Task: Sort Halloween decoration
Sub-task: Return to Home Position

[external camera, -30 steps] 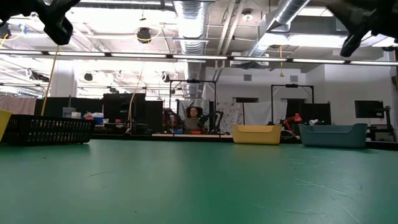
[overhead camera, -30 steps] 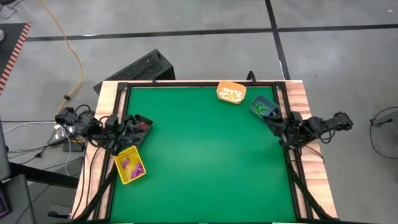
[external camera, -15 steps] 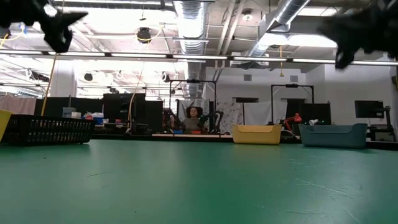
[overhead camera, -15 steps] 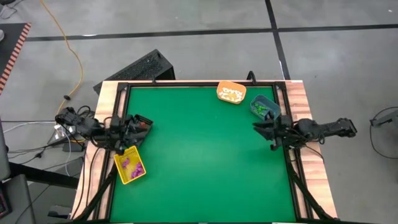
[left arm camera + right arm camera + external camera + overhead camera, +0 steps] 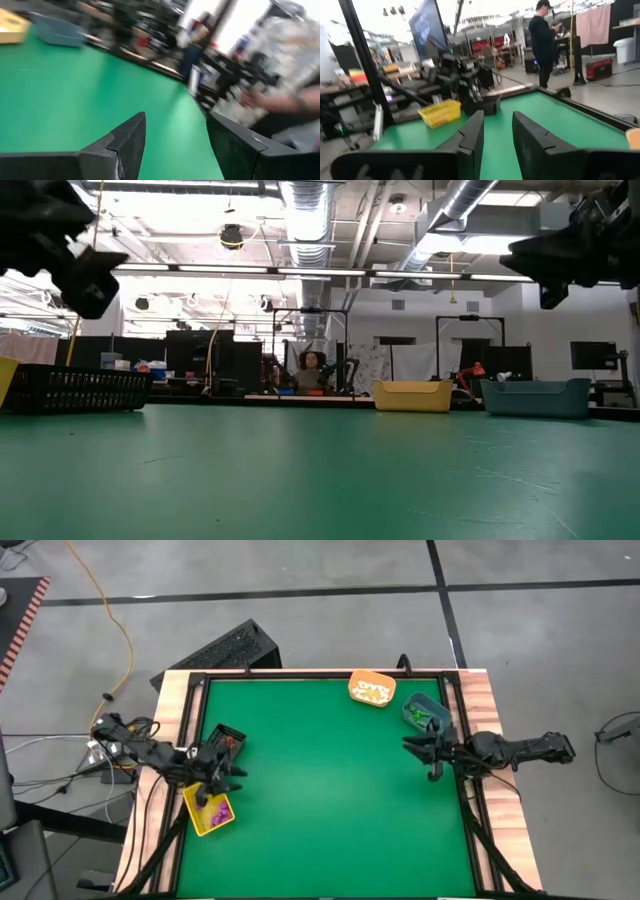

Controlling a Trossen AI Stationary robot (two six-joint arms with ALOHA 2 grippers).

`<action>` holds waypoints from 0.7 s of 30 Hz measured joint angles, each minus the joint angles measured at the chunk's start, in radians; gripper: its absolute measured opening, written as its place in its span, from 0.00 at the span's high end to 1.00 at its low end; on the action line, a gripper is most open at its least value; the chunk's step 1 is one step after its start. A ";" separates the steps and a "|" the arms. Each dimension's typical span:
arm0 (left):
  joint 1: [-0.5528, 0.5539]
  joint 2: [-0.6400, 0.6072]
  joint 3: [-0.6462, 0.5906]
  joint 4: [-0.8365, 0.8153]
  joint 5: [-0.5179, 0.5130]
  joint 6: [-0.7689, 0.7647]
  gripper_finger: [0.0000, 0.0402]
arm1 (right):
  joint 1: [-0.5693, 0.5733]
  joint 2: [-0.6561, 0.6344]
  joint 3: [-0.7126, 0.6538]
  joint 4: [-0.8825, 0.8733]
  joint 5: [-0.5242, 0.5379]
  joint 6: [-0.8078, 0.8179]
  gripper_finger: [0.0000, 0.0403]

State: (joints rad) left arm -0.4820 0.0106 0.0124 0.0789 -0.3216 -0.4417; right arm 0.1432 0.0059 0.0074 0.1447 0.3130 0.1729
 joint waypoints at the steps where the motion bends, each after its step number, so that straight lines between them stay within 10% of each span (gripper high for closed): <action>1: 0.000 -0.007 0.000 -0.007 0.030 0.012 0.50 | 0.000 0.000 0.000 -0.016 0.001 -0.011 0.72; 15: 0.000 -0.006 0.000 -0.014 0.003 -0.158 0.50 | -0.009 0.087 -0.001 -0.074 0.053 -0.126 0.72; 21: 0.000 -0.006 0.000 0.030 0.166 0.060 0.50 | -0.041 0.160 -0.001 -0.077 0.053 -0.096 0.72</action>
State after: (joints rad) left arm -0.4817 0.0044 0.0120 0.1085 -0.1558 -0.3817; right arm 0.1025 0.1654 0.0064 0.0677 0.3656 0.0774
